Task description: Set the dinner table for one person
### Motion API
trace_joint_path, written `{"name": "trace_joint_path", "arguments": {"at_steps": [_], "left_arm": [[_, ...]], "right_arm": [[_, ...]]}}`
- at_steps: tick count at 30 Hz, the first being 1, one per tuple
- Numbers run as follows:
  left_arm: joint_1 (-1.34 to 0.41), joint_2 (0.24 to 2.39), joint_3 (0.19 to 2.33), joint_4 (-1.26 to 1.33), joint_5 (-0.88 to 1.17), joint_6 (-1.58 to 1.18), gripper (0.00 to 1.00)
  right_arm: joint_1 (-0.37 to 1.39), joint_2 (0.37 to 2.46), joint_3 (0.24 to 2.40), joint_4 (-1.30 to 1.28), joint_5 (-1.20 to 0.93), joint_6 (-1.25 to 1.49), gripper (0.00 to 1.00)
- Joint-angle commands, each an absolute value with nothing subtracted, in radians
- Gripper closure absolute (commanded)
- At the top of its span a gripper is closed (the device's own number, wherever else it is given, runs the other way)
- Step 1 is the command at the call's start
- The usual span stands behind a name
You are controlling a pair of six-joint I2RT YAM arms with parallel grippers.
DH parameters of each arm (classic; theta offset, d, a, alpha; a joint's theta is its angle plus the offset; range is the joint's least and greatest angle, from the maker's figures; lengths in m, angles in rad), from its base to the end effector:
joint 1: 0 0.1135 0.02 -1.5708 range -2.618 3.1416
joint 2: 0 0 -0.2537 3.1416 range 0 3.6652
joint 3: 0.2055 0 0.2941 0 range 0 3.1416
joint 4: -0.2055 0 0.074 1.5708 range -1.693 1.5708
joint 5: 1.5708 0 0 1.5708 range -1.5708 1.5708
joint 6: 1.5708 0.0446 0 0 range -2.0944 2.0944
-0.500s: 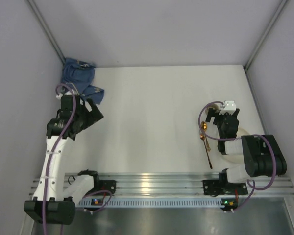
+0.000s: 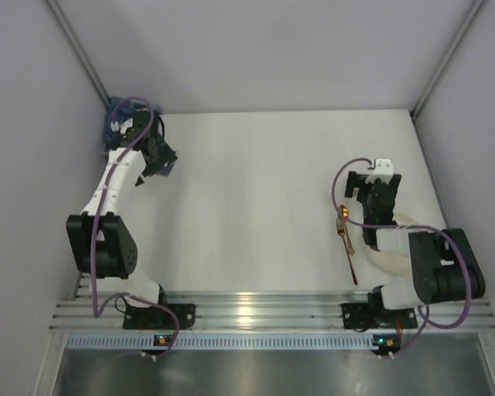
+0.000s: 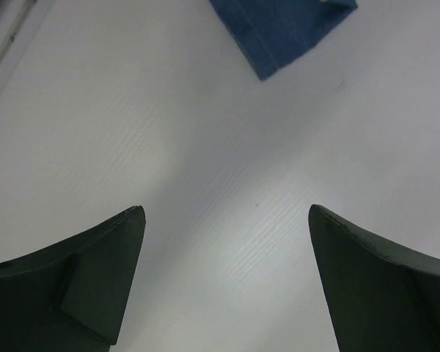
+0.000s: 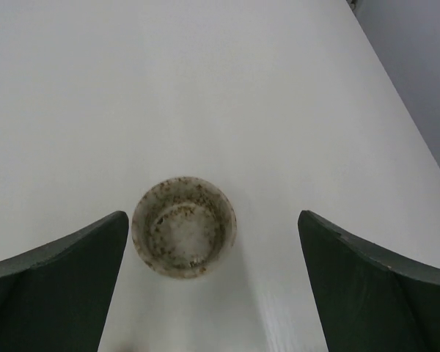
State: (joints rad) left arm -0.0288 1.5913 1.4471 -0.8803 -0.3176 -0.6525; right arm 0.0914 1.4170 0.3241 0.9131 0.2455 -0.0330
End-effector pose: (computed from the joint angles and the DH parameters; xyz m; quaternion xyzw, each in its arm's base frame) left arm 0.3795 0.0030 0.2857 -0.3323 0.8919 0.0545 0.3019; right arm 0.2820 0.0150 0.1152 0.0309 0.7654 -0.0754 0.6384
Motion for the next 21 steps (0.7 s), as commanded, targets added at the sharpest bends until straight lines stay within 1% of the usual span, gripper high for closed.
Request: {"name": "trace_joint_path", "arguments": {"at_steps": [1, 2, 3, 4, 5, 6, 7, 8, 9, 11, 15, 21], "left_arm": [[-0.023, 1.718, 1.648, -0.834, -0.507, -0.617, 0.02], [-0.023, 1.812, 1.708, -0.894, -0.546, -0.601, 0.02], [-0.02, 1.863, 1.841, -0.931, -0.581, -0.591, 0.02], [-0.017, 1.914, 1.905, -0.958, -0.607, -0.572, 0.02], [-0.008, 1.999, 1.958, -0.978, -0.624, -0.562, 0.02], [-0.008, 2.037, 2.053, -0.994, -0.62, -0.549, 0.02], [-0.008, 2.069, 2.095, -0.989, -0.617, -0.523, 0.02], [0.024, 2.129, 2.133, -0.985, -0.617, -0.508, 0.02], [0.026, 2.155, 2.21, -0.964, -0.626, -0.493, 0.02], [0.029, 2.224, 2.264, -0.922, -0.621, -0.424, 0.02], [0.035, 2.304, 2.331, -0.795, -0.626, -0.318, 0.02], [0.074, 2.47, 2.422, -0.753, -0.557, -0.328, 0.02]], "right_arm": [[0.133, 1.416, 0.673, 0.524, 0.4, -0.009, 0.0], [0.133, 1.433, 0.752, 0.429, 0.39, 0.103, 0.0], [0.133, 1.46, 0.826, 0.262, 0.37, 0.141, 0.0], [0.132, 1.474, 0.957, 0.192, 0.327, 0.176, 0.0], [0.13, 1.486, 1.015, 0.129, 0.205, 0.255, 0.0], [0.127, 1.514, 1.063, 0.036, 0.137, 0.297, 0.0], [0.117, 1.529, 1.118, 0.022, 0.038, 0.308, 0.0], [0.109, 1.545, 1.141, 0.008, -0.167, 0.348, 0.0], [0.103, 1.575, 1.16, 0.002, -0.233, 0.373, 0.0], [0.104, 1.592, 1.18, -0.04, -0.34, 0.425, 0.0], [0.107, 1.536, 1.131, -0.078, -0.383, 0.439, 0.0], [0.115, 1.425, 1.04, -0.19, -0.359, 0.396, 0.0]]}}
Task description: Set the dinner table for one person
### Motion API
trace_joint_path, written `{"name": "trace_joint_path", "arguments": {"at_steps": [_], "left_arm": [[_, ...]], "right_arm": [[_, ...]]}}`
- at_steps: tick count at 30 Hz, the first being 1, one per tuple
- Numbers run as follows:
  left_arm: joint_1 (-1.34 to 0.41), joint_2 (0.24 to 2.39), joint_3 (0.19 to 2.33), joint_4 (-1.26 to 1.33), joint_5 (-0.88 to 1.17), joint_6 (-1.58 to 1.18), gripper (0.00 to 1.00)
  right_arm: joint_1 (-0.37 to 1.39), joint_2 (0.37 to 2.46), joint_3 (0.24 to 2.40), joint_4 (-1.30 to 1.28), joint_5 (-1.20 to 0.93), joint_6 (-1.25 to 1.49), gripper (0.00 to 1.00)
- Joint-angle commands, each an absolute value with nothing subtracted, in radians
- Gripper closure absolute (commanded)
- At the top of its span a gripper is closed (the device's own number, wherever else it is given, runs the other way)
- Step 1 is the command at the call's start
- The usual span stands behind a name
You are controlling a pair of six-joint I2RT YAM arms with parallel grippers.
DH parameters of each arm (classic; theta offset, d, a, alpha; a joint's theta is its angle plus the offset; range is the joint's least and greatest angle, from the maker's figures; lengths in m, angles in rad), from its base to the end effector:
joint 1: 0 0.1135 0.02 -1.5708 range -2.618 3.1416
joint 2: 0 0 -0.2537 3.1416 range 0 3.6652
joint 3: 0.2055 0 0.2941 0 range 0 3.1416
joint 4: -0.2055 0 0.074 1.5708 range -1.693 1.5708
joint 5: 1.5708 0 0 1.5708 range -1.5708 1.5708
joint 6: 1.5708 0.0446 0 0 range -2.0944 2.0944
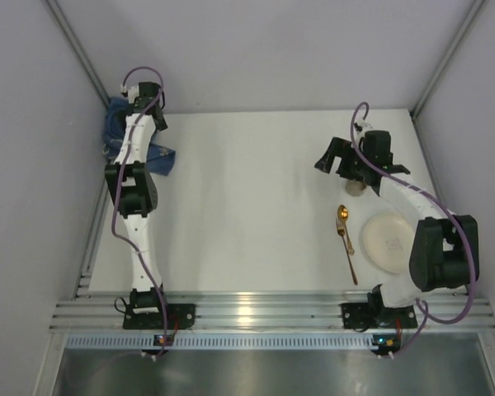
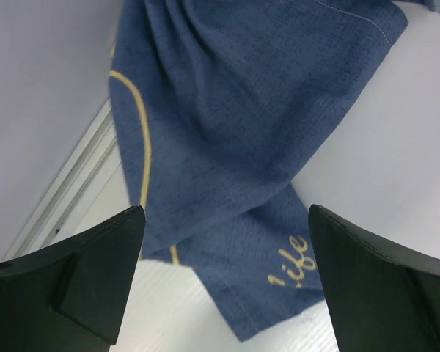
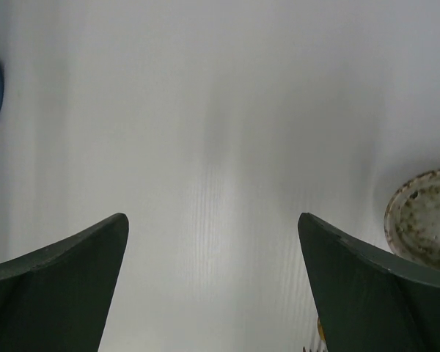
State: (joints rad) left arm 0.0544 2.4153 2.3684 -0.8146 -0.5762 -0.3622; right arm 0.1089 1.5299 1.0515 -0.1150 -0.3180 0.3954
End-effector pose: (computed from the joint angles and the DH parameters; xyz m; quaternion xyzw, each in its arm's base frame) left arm 0.5705 0.0554 0.2439 -0.2825 0.8593 0.2123 0.3699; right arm 0.3855 0.0562 0.2227 0.0509 0.8735 0.2510 0.4140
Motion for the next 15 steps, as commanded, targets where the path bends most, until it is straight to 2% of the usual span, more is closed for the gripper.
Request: {"name": "trace_joint_path", "arguments": {"at_steps": [1, 12, 13, 15], "left_arm": [[0.081, 2.499, 2.421, -0.743, -0.53, -0.33, 0.02], [0.167, 2.643, 2.47, -0.646, -0.309, -0.362, 0.02], [0.167, 2.651, 2.47, -0.643, -0.298, -0.362, 0.07], [0.167, 2.658, 2.468, -0.641, -0.24, -0.362, 0.31]], "right_arm": [[0.118, 1.411, 1.025, -0.204, -0.356, 0.39, 0.0], [0.118, 1.279, 1.039, -0.379, -0.268, 0.324, 0.0], [0.118, 1.276, 1.037, -0.382, -0.265, 0.322, 0.0], [0.118, 1.272, 1.031, -0.387, -0.262, 0.322, 0.0]]}}
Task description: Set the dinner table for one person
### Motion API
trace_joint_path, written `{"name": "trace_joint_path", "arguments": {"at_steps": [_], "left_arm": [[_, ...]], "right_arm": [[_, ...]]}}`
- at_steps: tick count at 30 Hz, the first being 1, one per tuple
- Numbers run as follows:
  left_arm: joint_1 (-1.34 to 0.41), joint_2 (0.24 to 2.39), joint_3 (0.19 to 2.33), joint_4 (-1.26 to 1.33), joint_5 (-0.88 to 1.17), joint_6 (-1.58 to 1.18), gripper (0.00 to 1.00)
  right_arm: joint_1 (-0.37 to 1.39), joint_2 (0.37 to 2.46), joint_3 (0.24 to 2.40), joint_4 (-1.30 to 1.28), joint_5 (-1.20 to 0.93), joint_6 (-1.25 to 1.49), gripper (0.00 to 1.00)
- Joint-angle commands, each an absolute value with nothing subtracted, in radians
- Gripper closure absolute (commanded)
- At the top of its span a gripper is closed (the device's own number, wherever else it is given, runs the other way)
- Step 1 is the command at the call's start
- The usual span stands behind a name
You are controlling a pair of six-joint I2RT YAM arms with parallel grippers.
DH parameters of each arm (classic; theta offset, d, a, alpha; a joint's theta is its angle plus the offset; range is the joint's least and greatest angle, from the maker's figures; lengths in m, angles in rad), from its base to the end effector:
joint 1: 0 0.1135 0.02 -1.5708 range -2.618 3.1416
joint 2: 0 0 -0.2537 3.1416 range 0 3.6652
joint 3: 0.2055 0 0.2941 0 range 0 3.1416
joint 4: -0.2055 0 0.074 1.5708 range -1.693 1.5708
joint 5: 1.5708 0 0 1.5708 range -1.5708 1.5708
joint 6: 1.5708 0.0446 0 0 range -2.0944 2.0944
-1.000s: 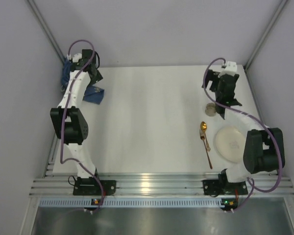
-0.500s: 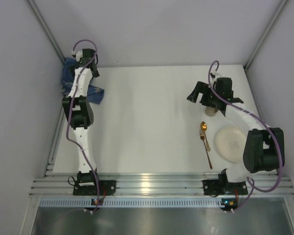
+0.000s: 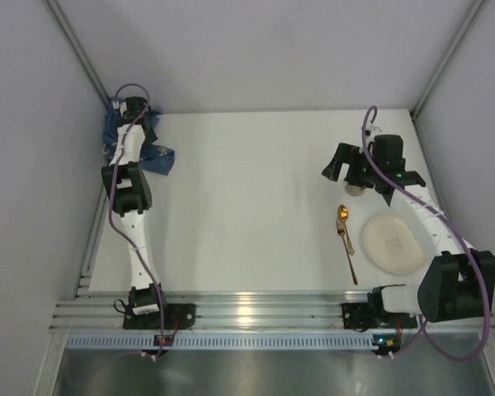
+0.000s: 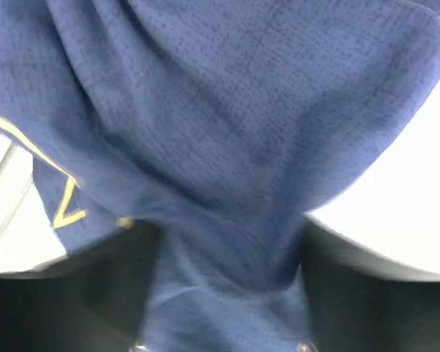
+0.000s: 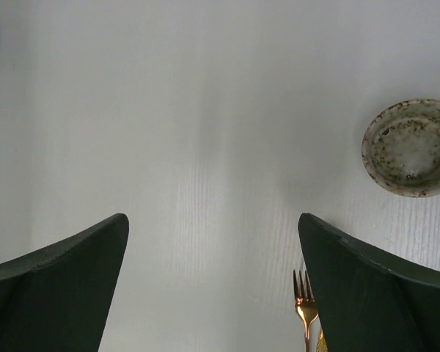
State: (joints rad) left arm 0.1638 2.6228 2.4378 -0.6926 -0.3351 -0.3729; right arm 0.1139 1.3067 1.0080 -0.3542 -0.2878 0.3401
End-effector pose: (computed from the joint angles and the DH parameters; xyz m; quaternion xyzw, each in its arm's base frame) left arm 0.5980 0.1137 0.1560 -0.3005 0.8792 0.1210 0.3495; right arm 0.3357 0.0511 0.2601 0.0370 0.8888 0.2239 0.3982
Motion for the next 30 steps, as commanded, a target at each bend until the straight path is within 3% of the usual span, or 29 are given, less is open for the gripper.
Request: {"name": "trace_joint_path", "arguments": {"at_steps": [1, 2, 3, 4, 9, 13, 22, 26, 27, 28, 29, 30], "left_arm": [[0.166, 2.66, 2.464, -0.64, -0.22, -0.364, 0.45], [0.164, 2.657, 2.456, -0.64, -0.204, -0.364, 0.81], [0.16, 2.645, 2.45, -0.641, -0.19, -0.359, 0.94], [0.155, 2.637, 2.444, -0.641, -0.186, -0.356, 1.0], [0.111, 2.545, 2.381, -0.604, -0.006, -0.325, 1.0], [-0.032, 2.377, 2.237, -0.584, 0.063, -0.27, 1.0], [-0.487, 2.171, 1.884, -0.595, -0.104, -0.084, 1.0], [-0.548, 2.086, 1.667, -0.598, -0.173, -0.103, 1.0], [-0.546, 2.051, 1.64, -0.607, -0.178, -0.162, 0.91], [-0.548, 2.033, 1.614, -0.615, -0.178, -0.191, 0.61], [-0.548, 2.011, 1.564, -0.609, -0.173, -0.219, 0.01], [-0.548, 1.973, 1.543, -0.601, -0.173, -0.268, 0.01]], "right_arm": [[0.118, 1.269, 1.028, -0.387, -0.261, 0.324, 0.0], [0.118, 1.267, 1.026, -0.388, -0.261, 0.324, 0.0], [0.12, 1.261, 1.023, -0.388, -0.259, 0.325, 0.0], [0.118, 1.258, 1.022, -0.388, -0.259, 0.328, 0.0], [0.12, 1.253, 1.037, -0.379, -0.27, 0.333, 0.0], [0.12, 1.27, 1.06, -0.348, -0.311, 0.347, 0.0], [0.13, 1.387, 1.134, -0.281, -0.402, 0.396, 0.0], [0.143, 1.41, 1.128, -0.267, -0.428, 0.41, 0.0], [0.146, 1.413, 1.118, -0.265, -0.428, 0.413, 0.0], [0.146, 1.414, 1.114, -0.265, -0.436, 0.42, 0.0], [0.146, 1.419, 1.106, -0.264, -0.439, 0.423, 0.0], [0.146, 1.419, 1.092, -0.261, -0.439, 0.426, 0.0]]}}
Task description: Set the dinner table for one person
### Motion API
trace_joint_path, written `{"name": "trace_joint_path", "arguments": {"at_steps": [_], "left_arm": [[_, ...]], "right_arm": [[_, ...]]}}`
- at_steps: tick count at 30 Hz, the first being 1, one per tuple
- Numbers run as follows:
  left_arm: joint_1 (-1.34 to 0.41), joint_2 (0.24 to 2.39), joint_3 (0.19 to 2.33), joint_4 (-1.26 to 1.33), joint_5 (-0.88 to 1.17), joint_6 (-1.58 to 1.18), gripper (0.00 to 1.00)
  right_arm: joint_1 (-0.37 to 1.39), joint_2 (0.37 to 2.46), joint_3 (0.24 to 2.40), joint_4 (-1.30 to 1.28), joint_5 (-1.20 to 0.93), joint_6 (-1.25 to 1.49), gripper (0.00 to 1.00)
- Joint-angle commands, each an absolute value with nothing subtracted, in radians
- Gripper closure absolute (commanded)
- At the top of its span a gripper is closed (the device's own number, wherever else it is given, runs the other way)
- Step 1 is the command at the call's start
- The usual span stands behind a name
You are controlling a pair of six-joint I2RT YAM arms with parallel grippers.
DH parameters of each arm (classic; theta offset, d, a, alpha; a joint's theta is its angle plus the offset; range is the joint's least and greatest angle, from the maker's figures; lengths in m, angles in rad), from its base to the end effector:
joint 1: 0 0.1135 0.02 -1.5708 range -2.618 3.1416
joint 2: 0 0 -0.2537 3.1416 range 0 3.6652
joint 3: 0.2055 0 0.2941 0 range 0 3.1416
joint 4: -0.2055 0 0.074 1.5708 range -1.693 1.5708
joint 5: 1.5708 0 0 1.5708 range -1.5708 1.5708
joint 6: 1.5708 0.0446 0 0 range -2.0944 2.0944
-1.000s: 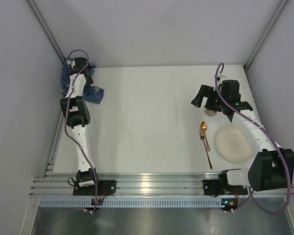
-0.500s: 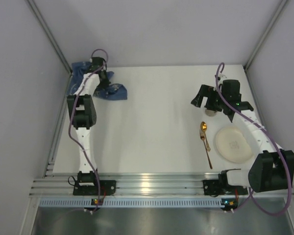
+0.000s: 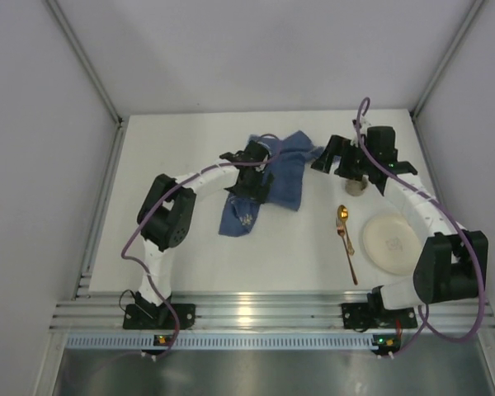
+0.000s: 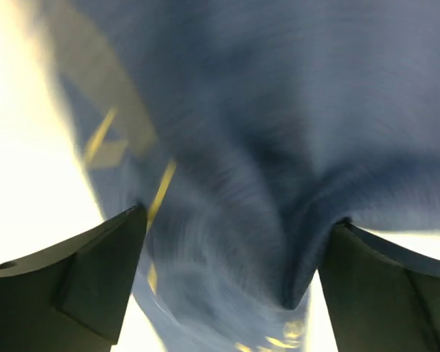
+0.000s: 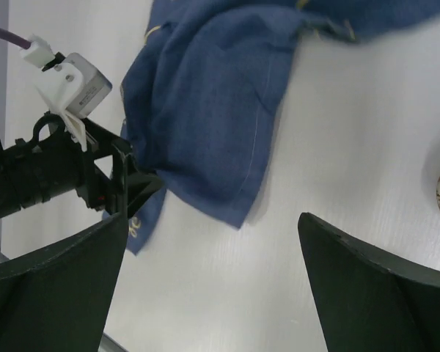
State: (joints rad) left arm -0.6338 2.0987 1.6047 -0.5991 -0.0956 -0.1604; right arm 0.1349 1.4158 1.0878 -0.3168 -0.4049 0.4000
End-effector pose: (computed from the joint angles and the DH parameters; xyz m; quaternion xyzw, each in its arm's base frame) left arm 0.3927 -0.2833 0.1438 0.2166 0.9461 -0.0486 0.2359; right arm 0.3590 0.0664 0.2591 0.0268 0.8806 0.2891 0.3744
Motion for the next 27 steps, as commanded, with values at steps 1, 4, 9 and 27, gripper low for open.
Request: {"name": "trace_joint_path", "arguments": {"at_steps": [1, 4, 9, 27], "left_arm": [[-0.548, 1.954, 1.533, -0.595, -0.166, -0.29, 0.01], [-0.546, 1.928, 1.569, -0.615, -0.161, -0.354, 0.01], [-0.546, 1.933, 1.761, -0.706, -0.115, -0.428, 0.01], [-0.294, 1.684, 1.422, -0.574, -0.065, -0.515, 0.01]], "right_arm": [[0.147, 1.42, 1.086, -0.258, -0.44, 0.433, 0.0], [0.146, 1.443, 1.066, -0.255, -0.448, 0.449, 0.0], [0.159, 1.508, 1.035, -0.25, -0.505, 0.5, 0.0], [0.387, 1.782, 0.966, -0.046, -0.479, 0.847, 0.0]]}}
